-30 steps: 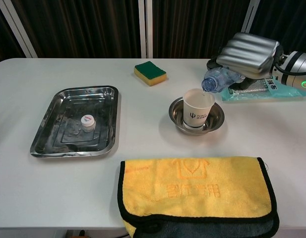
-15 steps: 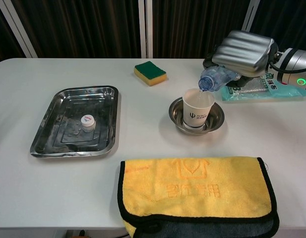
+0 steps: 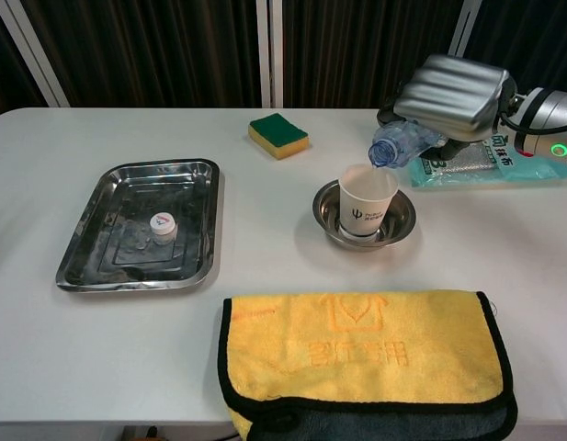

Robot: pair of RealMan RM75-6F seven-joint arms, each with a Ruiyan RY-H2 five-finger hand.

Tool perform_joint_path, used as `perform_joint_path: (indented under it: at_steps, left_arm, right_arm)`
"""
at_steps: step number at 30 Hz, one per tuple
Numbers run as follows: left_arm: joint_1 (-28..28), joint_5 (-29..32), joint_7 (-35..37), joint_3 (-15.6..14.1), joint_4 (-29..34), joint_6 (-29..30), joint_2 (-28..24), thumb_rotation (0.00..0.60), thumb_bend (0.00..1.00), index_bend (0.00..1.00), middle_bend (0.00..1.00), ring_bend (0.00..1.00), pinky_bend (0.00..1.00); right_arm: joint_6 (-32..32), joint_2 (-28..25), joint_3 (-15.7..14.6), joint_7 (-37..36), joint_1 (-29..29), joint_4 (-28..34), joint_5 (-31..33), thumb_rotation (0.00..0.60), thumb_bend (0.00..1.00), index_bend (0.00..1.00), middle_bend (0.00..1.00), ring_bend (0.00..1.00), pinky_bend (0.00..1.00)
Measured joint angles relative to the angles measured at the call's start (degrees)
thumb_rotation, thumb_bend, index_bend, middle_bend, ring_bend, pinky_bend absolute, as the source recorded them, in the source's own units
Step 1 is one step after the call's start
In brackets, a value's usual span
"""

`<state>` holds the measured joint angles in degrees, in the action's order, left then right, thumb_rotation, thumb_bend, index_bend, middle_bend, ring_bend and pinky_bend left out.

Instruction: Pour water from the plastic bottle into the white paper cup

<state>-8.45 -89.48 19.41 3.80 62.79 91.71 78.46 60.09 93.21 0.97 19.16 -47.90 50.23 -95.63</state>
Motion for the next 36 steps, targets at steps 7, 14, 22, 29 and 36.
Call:
perform_joint_path:
  at_steps: [7,14,22,29,36]
  left_arm:
    - [0.0,0.0,0.0,0.0,0.0,0.0,0.0,0.6,0.09,0.18,0.17,0.11,0.16]
    - [-0.1,0.0,-0.1,0.0,0.1,-0.1,0.0,0.6,0.09,0.18,0.17,0.11,0.16]
    - [-0.1,0.1,0.1,0.0,-0.1,-0.3,0.0,0.6,0.09,0.17,0.17,0.11,0.16]
    - [-0.1,0.0,-0.1,0.0,0.2,0.0,-0.2,0.6,0.09,0.17,0.17,0.11,0.16]
    - [0.0,0.0,-0.1,-0.3,0.3,-0.5,-0.3,0.6,0.09,0.17,0.17,0.11,0.16]
  right_arm:
    - [0.1,-0.1,-0.1,0.2,-0.1,0.2,0.0,0.6,0.67,0.76,0.57,0.42,0.47]
    - [0.0,-0.3,0.0,0.2,-0.2,0.6,0.3,0.6,0.67,0.76,0.57,0.42,0.47]
    - [-0.2,-0.3,0.8,-4.3,0.4,1.8,2.1,0.6,0.67,0.76,0.57,0.42,0.48]
    - [1.5,-0.8,2.1,-15.4,1.5,4.6,3.7,0.6,0.67,0.76,0.57,0.42,0.48]
    - [6.7,-3.3,3.3,-30.7,4.9,11.9,5.5,0.6,0.67,0.76,0.57,0.42,0.48]
